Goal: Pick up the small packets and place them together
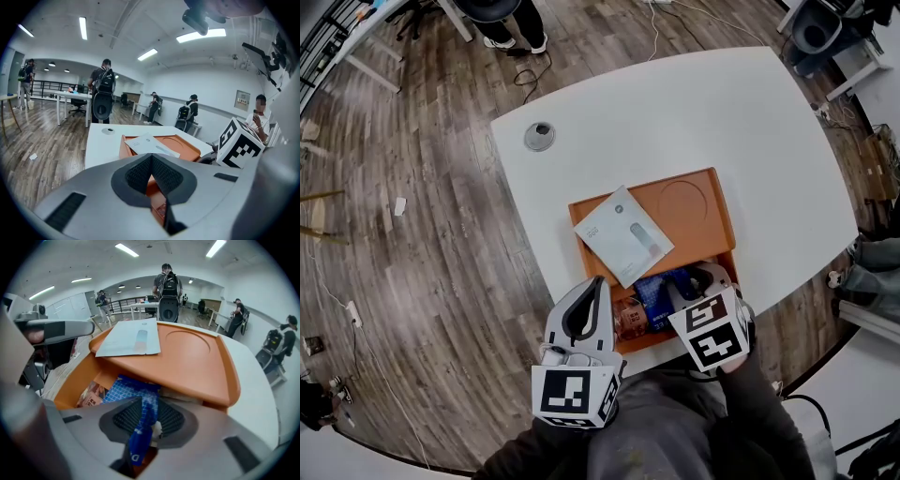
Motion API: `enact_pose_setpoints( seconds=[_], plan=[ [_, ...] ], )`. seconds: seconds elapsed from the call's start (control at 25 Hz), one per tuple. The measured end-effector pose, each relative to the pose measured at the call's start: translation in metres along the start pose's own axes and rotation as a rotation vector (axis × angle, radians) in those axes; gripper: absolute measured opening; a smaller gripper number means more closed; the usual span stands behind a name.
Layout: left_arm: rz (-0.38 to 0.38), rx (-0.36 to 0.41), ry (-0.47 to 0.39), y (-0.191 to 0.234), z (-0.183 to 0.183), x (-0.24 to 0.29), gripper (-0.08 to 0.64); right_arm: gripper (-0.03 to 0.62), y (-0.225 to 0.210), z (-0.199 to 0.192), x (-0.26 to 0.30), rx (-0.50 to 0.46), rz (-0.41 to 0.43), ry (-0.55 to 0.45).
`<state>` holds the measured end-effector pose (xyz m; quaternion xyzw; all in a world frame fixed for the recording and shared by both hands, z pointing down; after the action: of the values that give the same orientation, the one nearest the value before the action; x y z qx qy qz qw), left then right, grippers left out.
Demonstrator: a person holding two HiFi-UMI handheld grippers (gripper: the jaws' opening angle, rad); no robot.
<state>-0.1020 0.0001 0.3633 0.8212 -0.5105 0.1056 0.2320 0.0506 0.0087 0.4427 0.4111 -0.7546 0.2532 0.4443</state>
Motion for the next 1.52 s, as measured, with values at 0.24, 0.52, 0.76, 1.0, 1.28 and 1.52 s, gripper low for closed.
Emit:
enact_pose_setpoints(
  seconds=[0.24,0.52,0.76,1.0,1.28,1.52],
  plan=[
    [0.003,0.011,-0.011,-0.002,0.001,-0.008,-0.005,0.008,0.007,-0.001,-0.006,-0.026,-0.004,-0.023],
    [0.005,0.023,-0.036,-0.004,0.004,-0.019,-0.005,0.006,0.019,0.003,-0.022,-0.048,-0.009,-0.083],
    [0.004,0.034,-0.063,-0.015,0.008,-0.034,-0.005,0.006,0.032,0.013,-0.052,-0.088,-0.019,-0.180],
    [0.008,0.048,-0.098,-0.026,0.015,-0.050,-0.005,0.006,0.053,0.021,-0.082,-0.160,-0.006,-0.264],
    [0.013,0.074,-0.154,-0.040,0.030,-0.063,-0.005,0.006,0.061,0.037,-0.120,-0.204,-0.008,-0.360],
    [0.015,0.097,-0.218,-0.055,0.053,-0.070,-0.005,0.006,0.057,0.061,-0.155,-0.237,-0.024,-0.456]
  ],
)
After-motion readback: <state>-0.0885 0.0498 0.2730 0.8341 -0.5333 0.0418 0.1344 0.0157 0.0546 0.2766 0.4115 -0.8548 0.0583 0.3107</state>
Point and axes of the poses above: the fingertips, and each gripper's own axes: x forward along the fingers, y to its left, z out of its top, the point moved 4 cm from there along -x, backward along the fingers, and after that the axes turned 2 degrees about -y, right-handed, at the moved point
